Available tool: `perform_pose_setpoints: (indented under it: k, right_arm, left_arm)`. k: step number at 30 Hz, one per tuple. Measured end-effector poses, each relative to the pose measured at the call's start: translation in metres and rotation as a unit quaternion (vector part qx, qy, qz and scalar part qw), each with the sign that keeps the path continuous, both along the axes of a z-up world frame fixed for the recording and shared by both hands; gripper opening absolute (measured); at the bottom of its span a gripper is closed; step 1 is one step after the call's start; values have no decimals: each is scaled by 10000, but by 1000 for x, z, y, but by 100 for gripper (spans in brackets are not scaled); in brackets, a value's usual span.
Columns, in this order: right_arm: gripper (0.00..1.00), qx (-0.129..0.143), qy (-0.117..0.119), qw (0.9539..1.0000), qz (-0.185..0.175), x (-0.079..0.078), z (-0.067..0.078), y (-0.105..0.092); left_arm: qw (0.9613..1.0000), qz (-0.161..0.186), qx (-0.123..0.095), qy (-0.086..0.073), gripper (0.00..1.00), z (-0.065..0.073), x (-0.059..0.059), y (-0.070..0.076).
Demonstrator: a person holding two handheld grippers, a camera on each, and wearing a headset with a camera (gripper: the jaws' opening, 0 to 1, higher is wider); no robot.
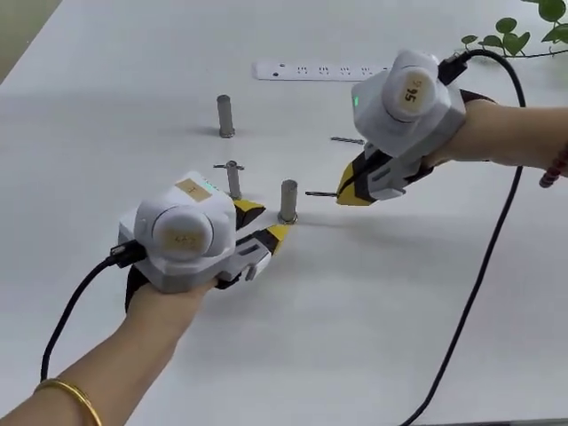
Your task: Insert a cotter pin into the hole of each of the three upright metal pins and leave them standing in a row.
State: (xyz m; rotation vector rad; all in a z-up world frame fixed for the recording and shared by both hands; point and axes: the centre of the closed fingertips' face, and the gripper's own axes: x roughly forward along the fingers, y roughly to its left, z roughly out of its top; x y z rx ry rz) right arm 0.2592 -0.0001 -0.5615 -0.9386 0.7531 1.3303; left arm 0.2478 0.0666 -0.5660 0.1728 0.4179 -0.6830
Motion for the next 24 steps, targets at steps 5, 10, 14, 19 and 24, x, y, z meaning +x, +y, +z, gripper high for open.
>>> perform_pose_setpoints:
  k: [5,10,14,19,24]
  right_arm:
    - [0,7,12,10000,-8,8,-3,0]
    - [0,29,32,10000,-24,16,-6,2]
    - [0,33,40,10000,-3,18,-7,4]
    - [0,29,55,10000,26,19,-9,5]
    - [0,69,48,10000,11,19,-9,8]
  left_arm:
    - [9998,185,6,70,20,-9,9,-3]
    - [9996,246,125,74,18,-14,15,-6]
    - [9995,258,182,86,16,-17,19,-8]
    - [9994,197,296,11,16,-17,24,-14]
    - [9990,184,396,-17,16,-18,28,-18]
